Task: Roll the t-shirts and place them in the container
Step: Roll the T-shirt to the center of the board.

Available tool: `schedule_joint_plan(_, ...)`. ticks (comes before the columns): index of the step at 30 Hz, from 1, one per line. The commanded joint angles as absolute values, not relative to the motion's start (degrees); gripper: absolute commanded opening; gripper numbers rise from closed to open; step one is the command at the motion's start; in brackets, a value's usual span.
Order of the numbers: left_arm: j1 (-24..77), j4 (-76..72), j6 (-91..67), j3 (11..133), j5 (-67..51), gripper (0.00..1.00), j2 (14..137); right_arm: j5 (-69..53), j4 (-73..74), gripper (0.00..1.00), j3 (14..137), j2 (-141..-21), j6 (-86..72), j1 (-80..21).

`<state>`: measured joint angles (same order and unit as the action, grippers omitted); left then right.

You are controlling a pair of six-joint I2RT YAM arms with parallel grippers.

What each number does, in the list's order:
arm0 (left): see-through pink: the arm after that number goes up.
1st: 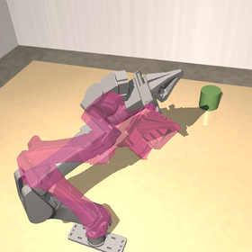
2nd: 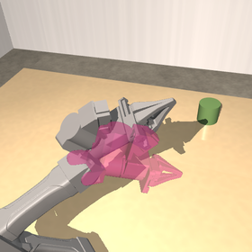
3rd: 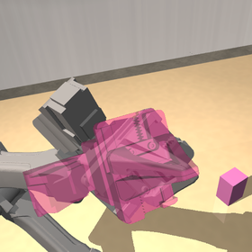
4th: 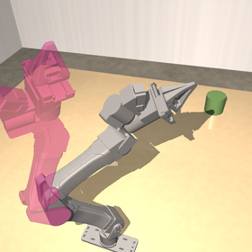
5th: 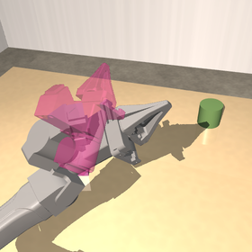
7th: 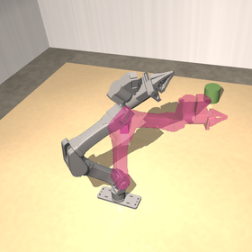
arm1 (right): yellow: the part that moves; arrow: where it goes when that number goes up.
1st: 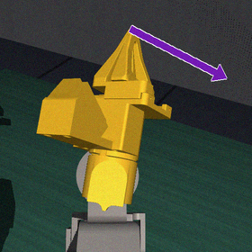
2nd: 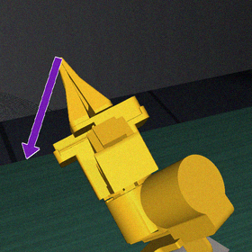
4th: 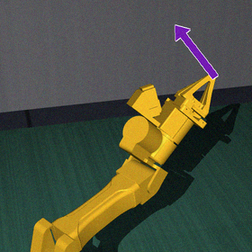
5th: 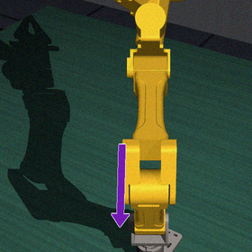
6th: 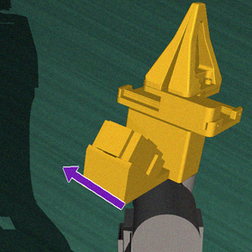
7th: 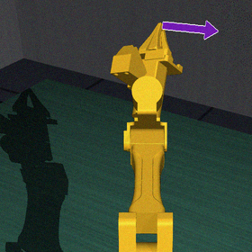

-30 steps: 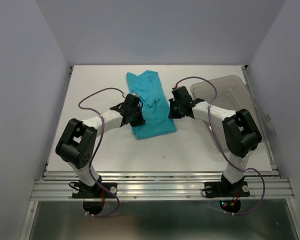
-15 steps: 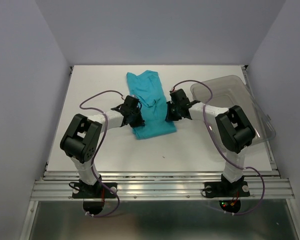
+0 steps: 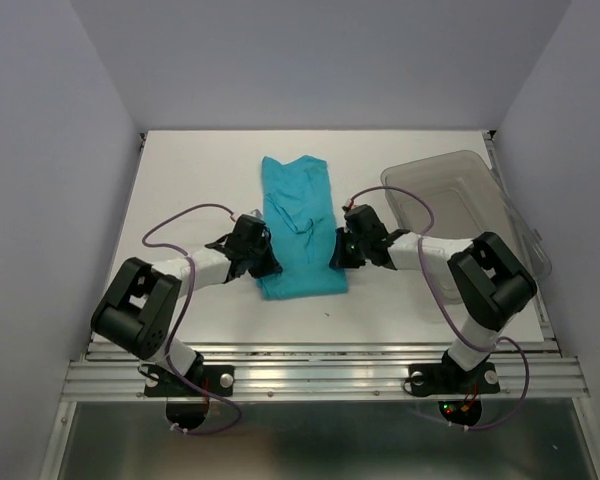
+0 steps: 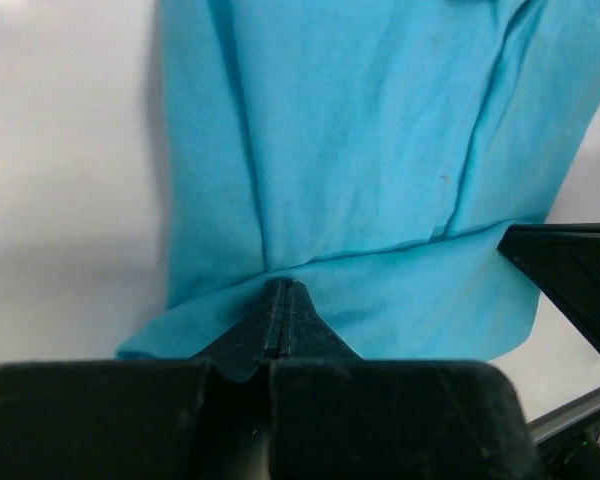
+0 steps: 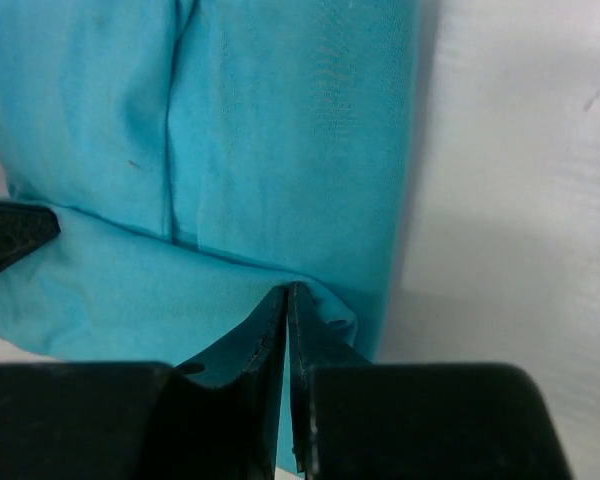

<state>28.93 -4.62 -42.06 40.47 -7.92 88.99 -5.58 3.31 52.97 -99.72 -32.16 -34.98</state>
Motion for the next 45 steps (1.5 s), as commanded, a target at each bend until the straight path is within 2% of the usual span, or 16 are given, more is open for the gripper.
schedule_joint_plan(1,29.4,3.5,-41.8,37.7,-4.2,0.0,81.1,-3.8,10.0,0.11,50.4,-95.5,-33.3,-35.9)
schedule_joint_plan(4,29.4,7.3,-41.7,38.8,-1.0,0.02,75.8,-1.3,12.5,0.14,52.9,-92.8,-32.2,-35.9)
schedule_joint_plan(5,29.4,8.6,-41.7,39.4,-0.6,0.11,73.8,-1.0,13.5,0.15,54.3,-92.4,-32.0,-35.9)
schedule_joint_plan(7,29.4,11.0,-41.7,40.8,2.6,0.21,72.1,-0.4,14.2,0.18,55.5,-91.8,-31.7,-35.9)
schedule_joint_plan(8,29.4,12.7,-41.5,41.0,4.2,0.43,70.7,-0.3,14.5,0.19,55.8,-91.2,-31.6,-35.9)
schedule_joint_plan(11,29.4,14.5,-40.5,40.9,5.4,0.73,68.9,-0.3,14.8,0.21,56.1,-90.3,-31.7,-35.9)
schedule_joint_plan(14,29.4,13.1,-39.2,39.2,2.6,0.79,69.3,-0.3,14.9,0.23,55.7,-89.7,-31.8,-35.9)
schedule_joint_plan(19,29.4,7.8,-40.3,35.0,-3.9,0.78,72.2,-0.3,15.4,0.26,55.9,-89.1,-31.5,-35.9)
schedule_joint_plan(24,29.8,5.1,-41.5,33.3,-5.5,0.66,71.7,1.1,15.5,0.27,56.1,-89.2,-31.3,-35.9)
schedule_joint_plan(35,30.4,4.1,-41.7,33.6,-4.4,0.63,75.1,1.0,15.4,0.27,55.7,-90.5,-31.9,-35.9)
schedule_joint_plan(38,30.7,3.8,-41.8,33.7,-4.6,0.59,75.8,0.9,15.3,0.27,55.4,-90.8,-32.0,-35.9)
schedule_joint_plan(41,30.8,3.4,-42.1,33.8,-4.7,0.53,75.8,1.1,15.3,0.27,55.2,-90.5,-32.0,-35.9)
schedule_joint_plan(44,30.9,2.9,-42.1,34.0,-5.0,0.4,75.9,1.1,15.4,0.28,55.4,-90.4,-32.0,-35.9)
schedule_joint_plan(45,30.9,2.9,-41.9,34.2,-5.2,0.29,76.3,1.1,15.3,0.28,55.4,-90.5,-31.9,-35.9)
